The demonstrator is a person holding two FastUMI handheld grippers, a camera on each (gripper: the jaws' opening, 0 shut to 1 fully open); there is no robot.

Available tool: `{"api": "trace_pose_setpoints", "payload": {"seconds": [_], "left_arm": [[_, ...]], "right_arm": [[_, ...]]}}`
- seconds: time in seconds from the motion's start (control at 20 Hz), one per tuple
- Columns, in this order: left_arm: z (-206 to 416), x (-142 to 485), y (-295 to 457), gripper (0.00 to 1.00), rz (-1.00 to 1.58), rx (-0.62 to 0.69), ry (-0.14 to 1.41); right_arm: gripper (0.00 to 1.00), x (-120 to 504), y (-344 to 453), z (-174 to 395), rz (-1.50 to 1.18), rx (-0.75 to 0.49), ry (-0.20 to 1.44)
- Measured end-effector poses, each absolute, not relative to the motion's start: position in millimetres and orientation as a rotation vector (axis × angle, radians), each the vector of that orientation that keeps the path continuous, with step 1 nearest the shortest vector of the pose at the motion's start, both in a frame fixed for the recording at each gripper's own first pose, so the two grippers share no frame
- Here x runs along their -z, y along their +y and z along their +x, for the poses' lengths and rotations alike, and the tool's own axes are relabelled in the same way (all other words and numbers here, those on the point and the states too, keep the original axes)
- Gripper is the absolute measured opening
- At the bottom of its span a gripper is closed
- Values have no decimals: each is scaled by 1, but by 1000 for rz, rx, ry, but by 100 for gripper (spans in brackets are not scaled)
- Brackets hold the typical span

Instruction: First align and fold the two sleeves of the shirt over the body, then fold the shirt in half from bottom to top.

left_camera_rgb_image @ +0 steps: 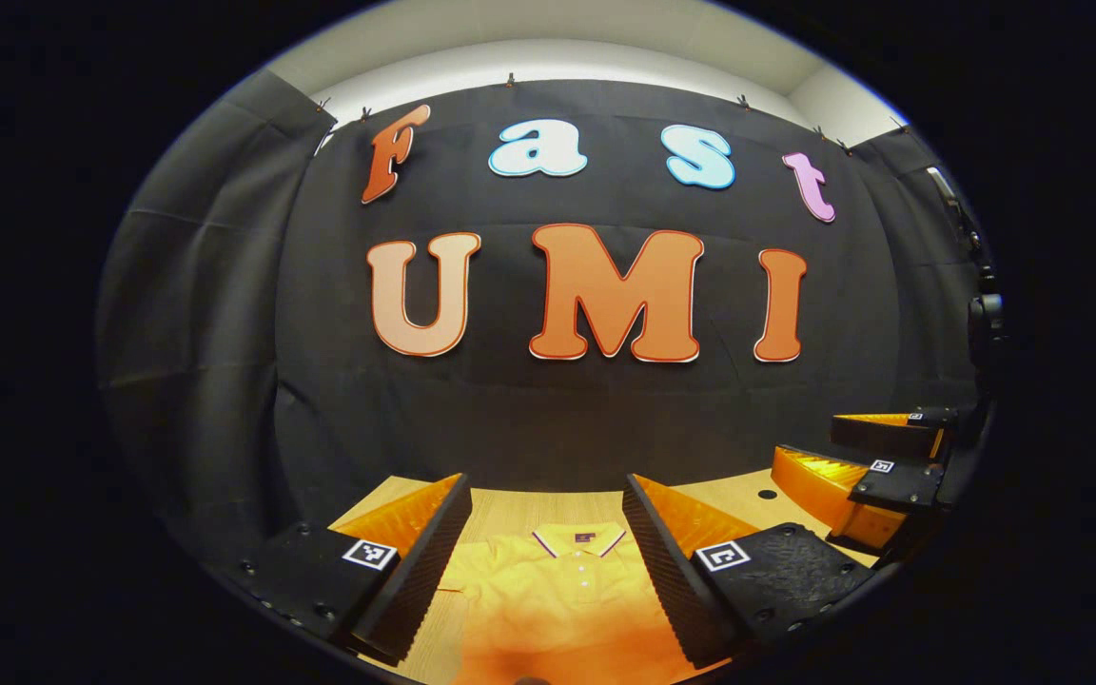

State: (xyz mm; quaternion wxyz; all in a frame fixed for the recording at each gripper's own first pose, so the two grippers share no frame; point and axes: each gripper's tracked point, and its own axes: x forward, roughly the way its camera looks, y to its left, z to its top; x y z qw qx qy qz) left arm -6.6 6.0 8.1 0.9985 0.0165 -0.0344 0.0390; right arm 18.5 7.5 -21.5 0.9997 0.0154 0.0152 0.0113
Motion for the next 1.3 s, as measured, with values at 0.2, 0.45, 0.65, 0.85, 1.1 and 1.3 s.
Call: {"api": "trace_pose_setpoints", "payload": {"seconds": [0.2,0.45,0.65,0.85,1.1,1.3], "left_arm": [[-15,-16,11,98,57,-99,-95],[-30,-34,19,97,105,-145,-125],[-45,-37,34,96,94,-205,-139],[-49,-32,41,96,88,-244,-139],[-44,-26,39,97,91,-265,-115],[-38,-16,36,96,94,-275,-84]], "right_arm": [[99,37,2,28,-2,-29,60],[99,63,-15,51,-25,-5,132],[99,91,-28,74,11,-6,224],[99,130,-51,95,-6,13,334],[99,180,-75,114,64,16,510],[99,226,-101,125,52,50,668]]}}
